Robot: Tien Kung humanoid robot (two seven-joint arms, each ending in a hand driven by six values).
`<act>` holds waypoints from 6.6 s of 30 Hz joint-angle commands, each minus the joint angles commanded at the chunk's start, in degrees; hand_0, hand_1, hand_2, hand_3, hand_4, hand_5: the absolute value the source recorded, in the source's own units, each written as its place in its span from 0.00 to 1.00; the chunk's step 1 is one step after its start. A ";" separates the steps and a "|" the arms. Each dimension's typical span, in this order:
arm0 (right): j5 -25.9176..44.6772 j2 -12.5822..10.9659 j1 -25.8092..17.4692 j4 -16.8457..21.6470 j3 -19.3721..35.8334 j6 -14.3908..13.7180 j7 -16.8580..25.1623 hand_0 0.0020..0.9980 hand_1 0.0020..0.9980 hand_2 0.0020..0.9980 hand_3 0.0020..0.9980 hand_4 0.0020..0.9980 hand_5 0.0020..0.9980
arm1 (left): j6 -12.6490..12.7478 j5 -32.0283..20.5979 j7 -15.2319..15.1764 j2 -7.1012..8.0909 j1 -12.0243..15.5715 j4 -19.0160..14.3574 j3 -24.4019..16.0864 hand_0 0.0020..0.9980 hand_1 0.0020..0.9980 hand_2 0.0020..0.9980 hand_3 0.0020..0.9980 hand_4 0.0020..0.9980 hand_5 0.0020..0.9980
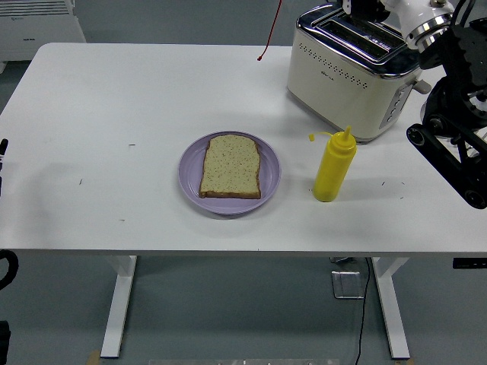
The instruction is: Pick up the cup,pour liquid into bread,place the cup on the desk
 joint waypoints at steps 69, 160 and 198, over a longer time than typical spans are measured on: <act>79.40 2.89 -32.84 -9.59 4.11 -5.46 40.68 0.22 0.26 0.37 0.41 0.67 0.13 | 0.10 -0.19 0.03 0.00 -0.05 0.07 0.93 0.78 0.73 0.73 0.66 0.52 0.93; 73.46 0.42 -39.92 -8.72 6.18 -0.51 40.14 0.89 0.83 0.93 0.97 0.75 0.20 | 0.07 -0.23 0.11 0.00 -0.16 -0.05 0.92 0.78 0.73 0.73 0.66 0.52 0.93; 73.61 -5.55 -54.88 3.86 15.39 2.25 40.26 0.89 0.84 0.94 0.98 0.81 0.24 | 0.07 -0.13 0.12 0.00 -0.19 -0.09 1.62 0.78 0.73 0.73 0.66 0.52 0.93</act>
